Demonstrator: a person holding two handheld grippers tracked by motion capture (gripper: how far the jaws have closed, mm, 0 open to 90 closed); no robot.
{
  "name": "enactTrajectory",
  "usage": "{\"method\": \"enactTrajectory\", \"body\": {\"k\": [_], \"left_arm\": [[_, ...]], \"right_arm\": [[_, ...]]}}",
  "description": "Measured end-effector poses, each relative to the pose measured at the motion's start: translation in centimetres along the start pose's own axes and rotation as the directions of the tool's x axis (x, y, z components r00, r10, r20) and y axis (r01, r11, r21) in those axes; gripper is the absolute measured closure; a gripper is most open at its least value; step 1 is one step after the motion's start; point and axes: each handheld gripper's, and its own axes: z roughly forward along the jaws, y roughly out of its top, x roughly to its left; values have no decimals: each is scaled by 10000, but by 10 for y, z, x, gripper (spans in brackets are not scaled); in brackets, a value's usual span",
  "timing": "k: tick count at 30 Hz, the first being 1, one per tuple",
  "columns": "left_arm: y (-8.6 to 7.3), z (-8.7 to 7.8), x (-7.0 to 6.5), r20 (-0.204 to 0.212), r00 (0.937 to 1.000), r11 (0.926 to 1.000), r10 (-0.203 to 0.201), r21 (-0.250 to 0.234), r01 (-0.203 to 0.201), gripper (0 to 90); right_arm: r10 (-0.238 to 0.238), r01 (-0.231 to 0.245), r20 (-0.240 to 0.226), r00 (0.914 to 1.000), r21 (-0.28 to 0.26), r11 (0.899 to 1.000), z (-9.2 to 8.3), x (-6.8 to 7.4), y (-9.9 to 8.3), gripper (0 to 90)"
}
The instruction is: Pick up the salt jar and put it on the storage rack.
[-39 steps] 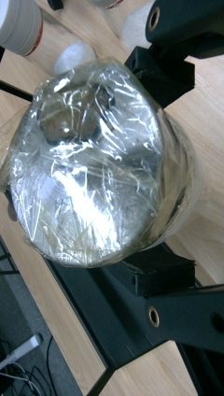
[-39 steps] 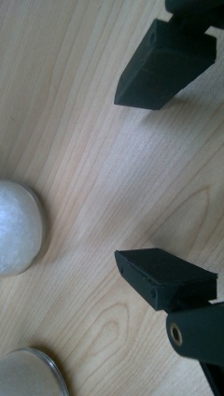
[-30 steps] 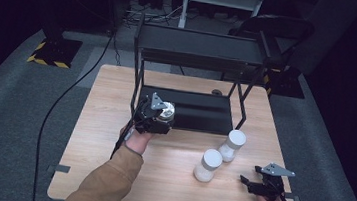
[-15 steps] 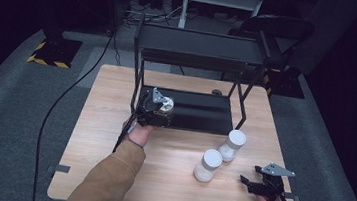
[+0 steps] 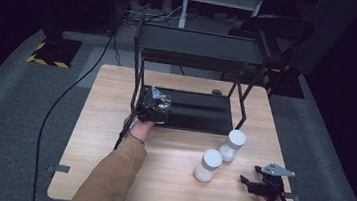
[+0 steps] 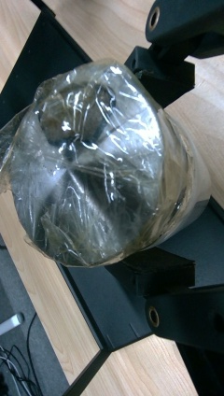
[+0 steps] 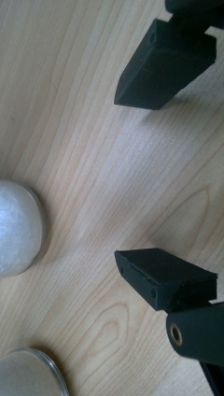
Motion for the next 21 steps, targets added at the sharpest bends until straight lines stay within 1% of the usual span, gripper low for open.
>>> {"method": "enactTrajectory", "body": {"k": [13, 16, 21], "left_arm": [[-1, 18, 5, -239, 9995, 9995, -217, 225, 222, 297], [-1, 21, 5, -330, 9993, 9993, -201, 296, 211, 296], [-1, 25, 6, -357, 9992, 9991, -186, 384, 199, 297]], "right_arm": [[5, -5, 0, 10000, 4, 10000, 0, 0, 0, 205], [2, -2, 2, 10000, 3, 10000, 0, 0, 0, 204], [3, -3, 3, 10000, 3, 10000, 0, 0, 0, 205]]}}
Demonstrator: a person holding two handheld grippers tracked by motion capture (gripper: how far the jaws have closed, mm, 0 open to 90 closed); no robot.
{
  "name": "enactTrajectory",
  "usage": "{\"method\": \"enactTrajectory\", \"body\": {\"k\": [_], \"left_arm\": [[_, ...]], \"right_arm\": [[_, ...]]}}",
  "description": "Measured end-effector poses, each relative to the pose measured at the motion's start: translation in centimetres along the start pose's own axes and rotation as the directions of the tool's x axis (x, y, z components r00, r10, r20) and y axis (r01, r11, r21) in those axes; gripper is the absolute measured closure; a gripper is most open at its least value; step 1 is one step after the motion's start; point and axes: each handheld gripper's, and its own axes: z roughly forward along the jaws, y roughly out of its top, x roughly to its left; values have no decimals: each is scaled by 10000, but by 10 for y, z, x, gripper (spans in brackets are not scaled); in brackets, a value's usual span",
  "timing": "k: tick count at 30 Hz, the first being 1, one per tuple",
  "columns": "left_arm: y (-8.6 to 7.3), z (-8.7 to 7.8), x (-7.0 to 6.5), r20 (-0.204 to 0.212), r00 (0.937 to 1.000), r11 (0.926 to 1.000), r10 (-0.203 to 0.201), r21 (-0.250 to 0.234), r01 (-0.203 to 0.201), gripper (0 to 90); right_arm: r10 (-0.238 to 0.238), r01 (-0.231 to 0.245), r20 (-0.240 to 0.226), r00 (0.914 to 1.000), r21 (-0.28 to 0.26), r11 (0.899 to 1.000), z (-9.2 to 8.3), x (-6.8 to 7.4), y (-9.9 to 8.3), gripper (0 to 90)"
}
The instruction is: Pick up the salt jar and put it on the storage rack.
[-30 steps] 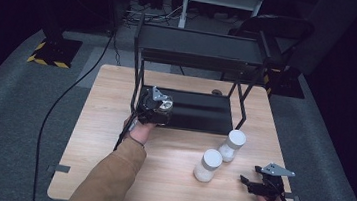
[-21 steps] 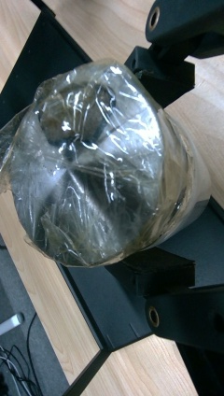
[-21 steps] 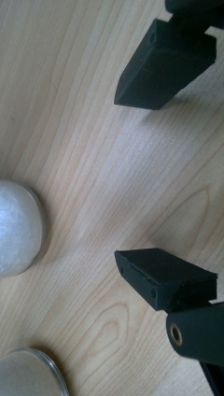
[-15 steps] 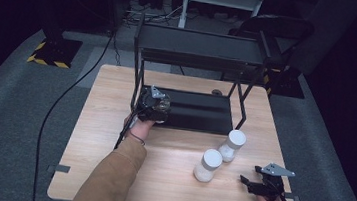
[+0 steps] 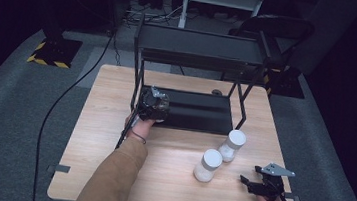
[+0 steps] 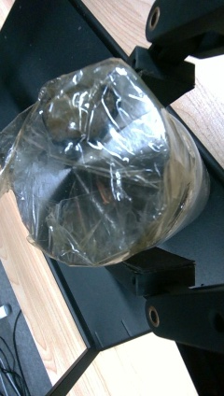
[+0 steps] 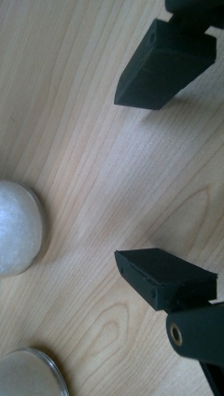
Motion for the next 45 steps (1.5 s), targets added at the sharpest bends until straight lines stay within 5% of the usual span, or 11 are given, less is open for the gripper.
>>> {"method": "enactTrajectory", "body": {"k": [19, 23, 32, 45], "left_arm": [[-4, 10, 1, 136, 9998, 9998, -160, -74, 161, 293], [-8, 7, -3, -31, 9995, 9983, -306, -503, 304, 158], [-13, -16, -13, -232, 9989, 9908, -411, -1296, 378, 60], [-19, -65, -30, -265, 9992, 9884, -286, -1501, 243, 58]], "right_arm": [[0, 0, 4, 10000, 0, 10000, 0, 0, 0, 204], [-2, 2, 5, 10000, 1, 10000, 0, 0, 0, 204], [1, -1, 11, 10000, 5, 10000, 0, 0, 0, 200], [-29, 29, -30, 10000, 17, 10000, 0, 0, 0, 193]]}}
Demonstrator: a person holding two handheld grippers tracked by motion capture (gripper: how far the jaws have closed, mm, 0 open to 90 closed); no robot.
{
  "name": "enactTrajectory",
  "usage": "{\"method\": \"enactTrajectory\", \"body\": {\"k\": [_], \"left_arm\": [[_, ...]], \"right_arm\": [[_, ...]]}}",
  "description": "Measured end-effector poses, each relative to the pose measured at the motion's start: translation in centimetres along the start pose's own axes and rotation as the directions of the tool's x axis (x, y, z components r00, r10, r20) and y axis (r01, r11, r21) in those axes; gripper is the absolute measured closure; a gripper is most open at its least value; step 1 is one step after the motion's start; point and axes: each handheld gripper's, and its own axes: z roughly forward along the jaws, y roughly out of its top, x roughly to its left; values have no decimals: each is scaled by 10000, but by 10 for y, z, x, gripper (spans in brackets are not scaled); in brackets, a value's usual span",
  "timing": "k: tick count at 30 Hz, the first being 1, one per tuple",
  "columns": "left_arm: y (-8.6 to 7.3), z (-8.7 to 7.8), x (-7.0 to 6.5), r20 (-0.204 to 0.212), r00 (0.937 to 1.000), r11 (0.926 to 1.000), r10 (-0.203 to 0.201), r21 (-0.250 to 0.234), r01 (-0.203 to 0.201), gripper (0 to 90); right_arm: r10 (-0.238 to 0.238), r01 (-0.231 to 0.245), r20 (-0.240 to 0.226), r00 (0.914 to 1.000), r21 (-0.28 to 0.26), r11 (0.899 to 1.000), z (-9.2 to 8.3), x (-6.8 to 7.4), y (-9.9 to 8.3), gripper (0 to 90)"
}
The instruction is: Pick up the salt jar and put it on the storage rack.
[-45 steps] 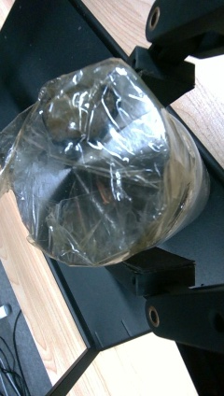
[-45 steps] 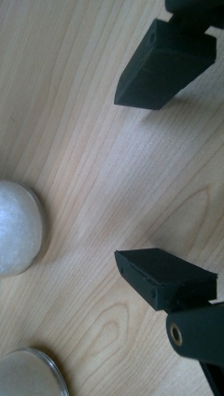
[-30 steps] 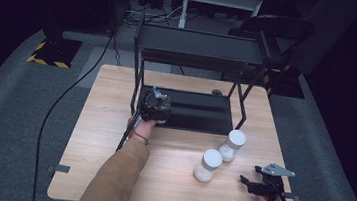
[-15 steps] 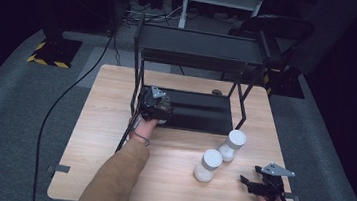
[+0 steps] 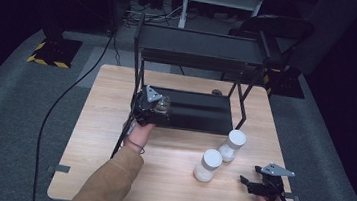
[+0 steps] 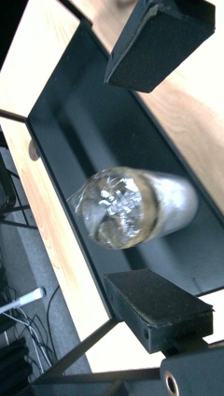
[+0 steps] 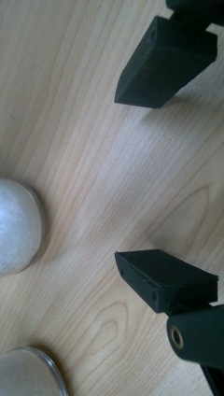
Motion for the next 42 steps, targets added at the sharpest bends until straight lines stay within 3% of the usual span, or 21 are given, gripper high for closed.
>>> {"method": "enactTrajectory", "body": {"k": [9, 17, 29, 37, 42], "left_arm": [[-13, -35, -3, 165, 9998, 9997, 72, -235, -68, 60], [-23, -55, -7, 279, 9994, 9990, 205, -409, -193, 59], [-46, -71, -10, 275, 9991, 9990, 331, -326, -322, 60], [-67, -68, -6, 221, 9997, 10000, 43, 52, -44, 61], [-76, -67, -6, 193, 9997, 9995, 145, 267, -150, 61]], "right_arm": [[-3, 3, -27, 10000, 18, 10000, 0, 0, 0, 186], [0, 1, -35, 10000, 51, 10000, 0, 0, 1, 177], [-35, 35, -87, 10000, 82, 10000, 1, -2, 2, 168], [-45, 46, -73, 10000, 92, 9999, 1, -2, 3, 163], [-35, 35, -52, 10000, 98, 9999, 1, -2, 3, 160]]}}
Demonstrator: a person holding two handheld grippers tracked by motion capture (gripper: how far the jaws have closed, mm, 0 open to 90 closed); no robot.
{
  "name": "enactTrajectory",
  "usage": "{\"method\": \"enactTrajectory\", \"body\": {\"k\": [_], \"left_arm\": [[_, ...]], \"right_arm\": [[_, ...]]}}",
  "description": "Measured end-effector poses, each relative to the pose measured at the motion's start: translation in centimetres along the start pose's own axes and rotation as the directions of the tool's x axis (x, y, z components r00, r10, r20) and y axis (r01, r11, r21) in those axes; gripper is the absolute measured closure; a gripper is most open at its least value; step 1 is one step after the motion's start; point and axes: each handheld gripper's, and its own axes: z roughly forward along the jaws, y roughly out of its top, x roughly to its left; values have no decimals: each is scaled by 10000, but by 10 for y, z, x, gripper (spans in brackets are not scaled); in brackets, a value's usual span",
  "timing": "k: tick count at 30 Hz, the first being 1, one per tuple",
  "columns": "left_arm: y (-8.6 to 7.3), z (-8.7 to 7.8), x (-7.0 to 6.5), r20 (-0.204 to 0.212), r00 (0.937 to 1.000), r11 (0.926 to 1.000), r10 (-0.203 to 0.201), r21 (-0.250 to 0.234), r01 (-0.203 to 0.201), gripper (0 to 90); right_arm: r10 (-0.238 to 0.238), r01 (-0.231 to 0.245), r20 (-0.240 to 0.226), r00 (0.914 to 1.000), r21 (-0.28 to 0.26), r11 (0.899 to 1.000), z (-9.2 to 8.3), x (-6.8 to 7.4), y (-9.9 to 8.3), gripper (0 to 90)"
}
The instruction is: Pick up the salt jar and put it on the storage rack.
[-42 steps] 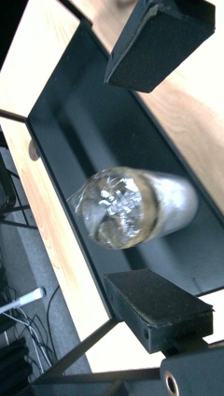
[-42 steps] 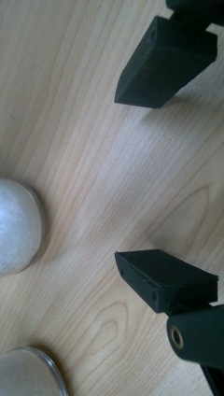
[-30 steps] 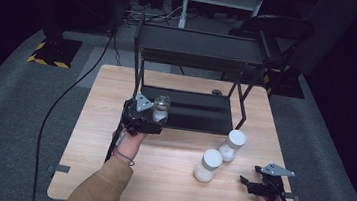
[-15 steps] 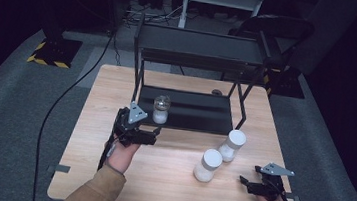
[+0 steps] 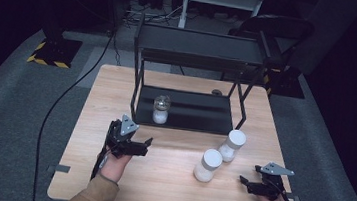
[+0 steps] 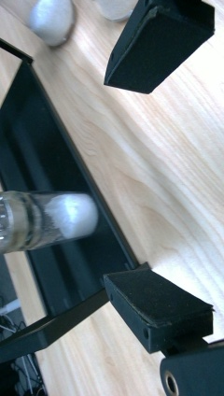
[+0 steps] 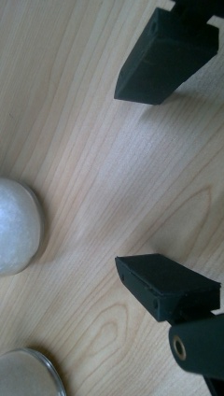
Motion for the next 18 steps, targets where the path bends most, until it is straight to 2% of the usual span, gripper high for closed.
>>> {"method": "enactTrajectory", "body": {"k": [8, 18], "left_arm": [[-17, 3, -1, -19, 9998, 9996, -173, 219, 173, 63], [-31, 6, -5, -84, 9999, 9980, -134, 621, 139, 64]], "right_arm": [[9, -9, -3, 10000, 0, 10000, 0, 0, 0, 157], [10, -10, -2, 10000, -1, 10000, 0, 0, 0, 157]]}}
